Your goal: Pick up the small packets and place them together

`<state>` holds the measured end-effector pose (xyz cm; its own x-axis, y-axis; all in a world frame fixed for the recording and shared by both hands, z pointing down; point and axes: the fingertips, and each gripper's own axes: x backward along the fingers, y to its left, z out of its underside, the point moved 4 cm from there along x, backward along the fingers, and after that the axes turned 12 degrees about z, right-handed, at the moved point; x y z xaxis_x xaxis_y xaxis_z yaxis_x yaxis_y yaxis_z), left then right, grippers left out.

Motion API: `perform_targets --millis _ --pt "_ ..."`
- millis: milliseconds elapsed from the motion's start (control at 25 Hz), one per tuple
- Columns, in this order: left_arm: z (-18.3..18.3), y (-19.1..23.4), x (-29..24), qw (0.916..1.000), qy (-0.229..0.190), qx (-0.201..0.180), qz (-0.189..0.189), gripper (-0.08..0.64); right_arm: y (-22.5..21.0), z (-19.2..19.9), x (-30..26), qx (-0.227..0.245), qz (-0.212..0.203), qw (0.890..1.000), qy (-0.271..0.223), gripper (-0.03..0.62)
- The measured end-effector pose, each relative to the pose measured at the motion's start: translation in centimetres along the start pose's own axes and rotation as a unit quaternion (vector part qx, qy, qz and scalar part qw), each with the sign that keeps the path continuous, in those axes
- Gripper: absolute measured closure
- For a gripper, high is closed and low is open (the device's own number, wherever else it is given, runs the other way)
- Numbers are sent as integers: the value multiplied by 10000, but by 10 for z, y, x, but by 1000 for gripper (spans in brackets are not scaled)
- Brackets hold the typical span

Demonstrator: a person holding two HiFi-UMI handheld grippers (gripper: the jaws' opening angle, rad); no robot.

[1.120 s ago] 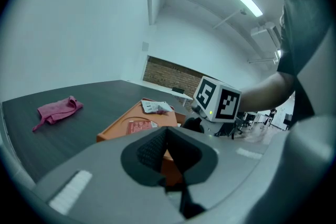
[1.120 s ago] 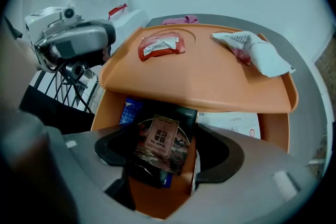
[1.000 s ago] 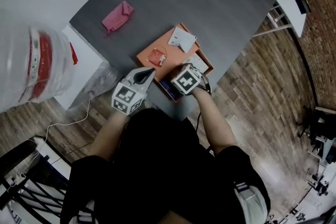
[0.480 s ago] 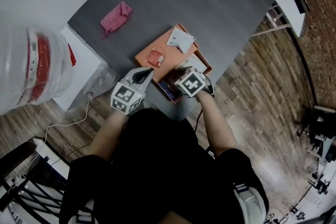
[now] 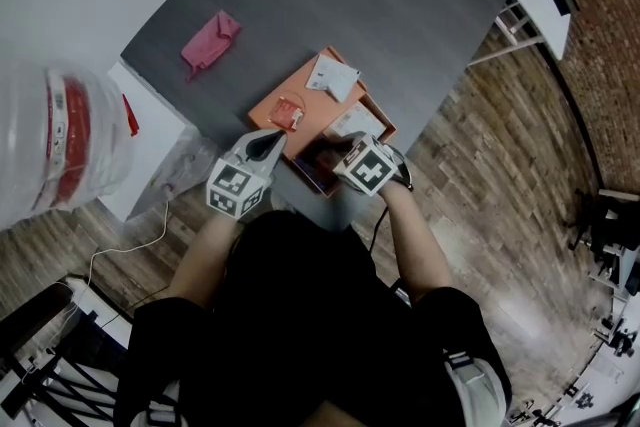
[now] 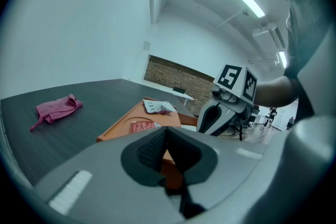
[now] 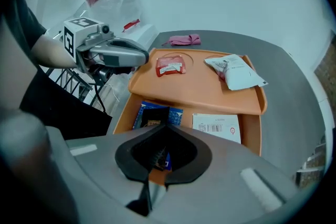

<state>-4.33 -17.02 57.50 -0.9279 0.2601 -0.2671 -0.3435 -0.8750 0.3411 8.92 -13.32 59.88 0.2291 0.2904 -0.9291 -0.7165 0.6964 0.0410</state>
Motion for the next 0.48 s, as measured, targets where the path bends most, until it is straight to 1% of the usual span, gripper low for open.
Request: perform_targets --millis 160,480 --pt "-1 1 -1 10000 -27 7 0 560 2 -5 16 35 -3 9998 -194 589" --pt "-2 7 2 9999 -102 19 -68 560 -12 -10 46 -341 38 9975 -618 589"
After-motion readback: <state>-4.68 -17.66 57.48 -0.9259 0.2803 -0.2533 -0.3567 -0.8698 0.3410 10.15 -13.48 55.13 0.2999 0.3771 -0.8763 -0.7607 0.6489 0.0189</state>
